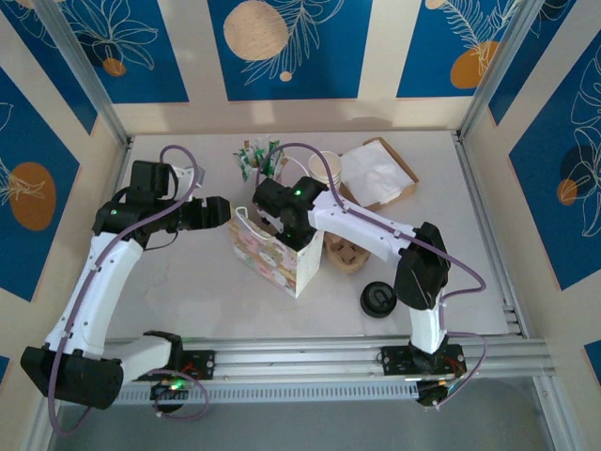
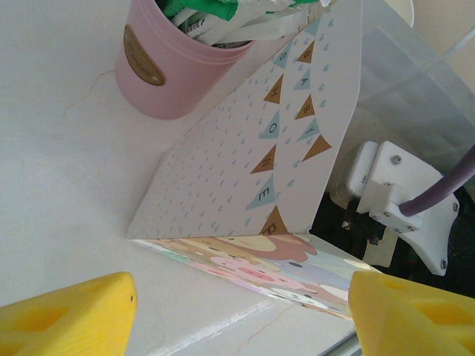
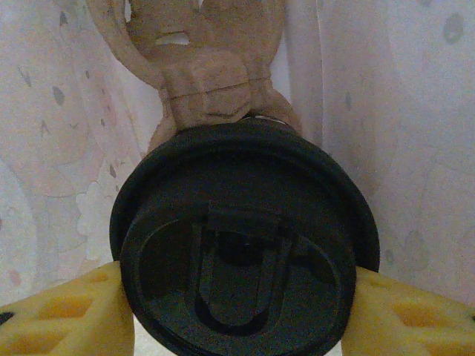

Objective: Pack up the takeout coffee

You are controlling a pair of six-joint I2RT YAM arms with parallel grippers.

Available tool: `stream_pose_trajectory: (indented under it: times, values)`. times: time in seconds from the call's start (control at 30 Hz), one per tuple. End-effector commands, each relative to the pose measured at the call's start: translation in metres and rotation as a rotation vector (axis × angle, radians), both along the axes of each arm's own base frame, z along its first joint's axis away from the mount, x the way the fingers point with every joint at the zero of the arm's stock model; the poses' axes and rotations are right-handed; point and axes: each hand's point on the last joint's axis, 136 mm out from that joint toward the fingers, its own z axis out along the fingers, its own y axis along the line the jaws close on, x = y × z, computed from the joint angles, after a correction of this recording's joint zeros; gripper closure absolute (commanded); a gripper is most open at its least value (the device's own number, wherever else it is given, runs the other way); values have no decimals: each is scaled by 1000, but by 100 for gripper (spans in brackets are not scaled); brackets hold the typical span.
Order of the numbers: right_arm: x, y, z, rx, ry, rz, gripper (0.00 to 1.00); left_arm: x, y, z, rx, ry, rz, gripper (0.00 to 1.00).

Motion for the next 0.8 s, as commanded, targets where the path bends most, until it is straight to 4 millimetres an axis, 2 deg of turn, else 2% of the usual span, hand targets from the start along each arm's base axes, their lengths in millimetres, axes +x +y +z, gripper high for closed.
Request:
stream_pose_trajectory:
  times: [0.0, 0.2, 0.4, 0.53, 0.77]
  values:
    - [-31, -4, -41, -77, 194, -15, 54, -3, 0, -6, 21, 10, -13, 25]
    - [-25, 8, -17, 35, 193, -47, 54, -2, 1, -11, 28, 20, -9, 26]
    - [-22, 14, -5, 71, 185, -57, 54, -2, 0, -20, 33, 39, -9, 27]
    - [-23, 12, -11, 44, 193, -62, 55, -3, 1, -24, 36, 49, -8, 28]
    - [-40, 9, -39, -61, 240, -37, 55, -5, 2, -29, 43, 55, -3, 28]
